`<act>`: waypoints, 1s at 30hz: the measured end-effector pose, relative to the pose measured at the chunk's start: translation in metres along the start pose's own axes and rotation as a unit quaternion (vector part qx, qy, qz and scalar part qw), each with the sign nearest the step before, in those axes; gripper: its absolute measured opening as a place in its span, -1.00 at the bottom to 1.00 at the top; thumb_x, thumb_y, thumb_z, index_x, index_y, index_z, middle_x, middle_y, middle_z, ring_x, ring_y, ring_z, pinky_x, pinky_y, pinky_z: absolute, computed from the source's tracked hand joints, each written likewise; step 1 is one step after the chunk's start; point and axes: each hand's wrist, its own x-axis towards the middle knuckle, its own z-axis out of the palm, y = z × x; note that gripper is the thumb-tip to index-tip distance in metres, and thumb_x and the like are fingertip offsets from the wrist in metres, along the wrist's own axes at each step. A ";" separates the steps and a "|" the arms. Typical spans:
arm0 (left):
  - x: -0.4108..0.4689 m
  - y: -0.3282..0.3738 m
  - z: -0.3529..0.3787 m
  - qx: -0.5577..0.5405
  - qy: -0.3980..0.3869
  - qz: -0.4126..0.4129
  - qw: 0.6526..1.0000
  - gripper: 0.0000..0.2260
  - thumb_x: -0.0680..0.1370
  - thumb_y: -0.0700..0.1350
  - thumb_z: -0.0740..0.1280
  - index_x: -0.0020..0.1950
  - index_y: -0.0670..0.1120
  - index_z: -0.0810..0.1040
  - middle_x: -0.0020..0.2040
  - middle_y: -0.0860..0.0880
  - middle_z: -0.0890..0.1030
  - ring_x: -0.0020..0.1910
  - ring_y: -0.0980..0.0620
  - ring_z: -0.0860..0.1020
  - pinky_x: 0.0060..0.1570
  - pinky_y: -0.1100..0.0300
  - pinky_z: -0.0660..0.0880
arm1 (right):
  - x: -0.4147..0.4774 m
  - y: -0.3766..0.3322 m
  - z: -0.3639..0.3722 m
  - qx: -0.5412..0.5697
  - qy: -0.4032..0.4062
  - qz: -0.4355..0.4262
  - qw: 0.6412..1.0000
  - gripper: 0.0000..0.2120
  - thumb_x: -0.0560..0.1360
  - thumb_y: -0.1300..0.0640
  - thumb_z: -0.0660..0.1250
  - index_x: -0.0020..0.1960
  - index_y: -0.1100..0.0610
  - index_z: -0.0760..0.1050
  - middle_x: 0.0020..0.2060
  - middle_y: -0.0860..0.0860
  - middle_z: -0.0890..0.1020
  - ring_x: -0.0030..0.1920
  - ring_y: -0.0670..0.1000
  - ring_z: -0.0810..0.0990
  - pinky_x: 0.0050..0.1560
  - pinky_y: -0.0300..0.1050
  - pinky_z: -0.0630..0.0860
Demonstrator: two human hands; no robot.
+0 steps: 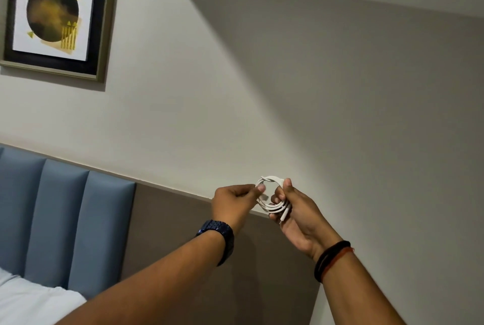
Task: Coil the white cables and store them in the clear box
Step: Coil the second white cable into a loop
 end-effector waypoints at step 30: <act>0.006 0.014 -0.003 0.219 -0.017 0.155 0.963 -0.91 0.42 -0.13 0.47 -0.19 -0.14 0.70 -0.31 -0.12 0.70 -0.27 -0.08 0.67 -0.13 -0.02 0.61 | 0.006 0.010 -0.013 -0.325 0.210 -0.123 0.914 -0.95 0.41 0.24 0.45 -0.21 0.14 0.61 -0.33 0.07 0.67 -0.23 0.07 0.67 -0.08 0.06 0.65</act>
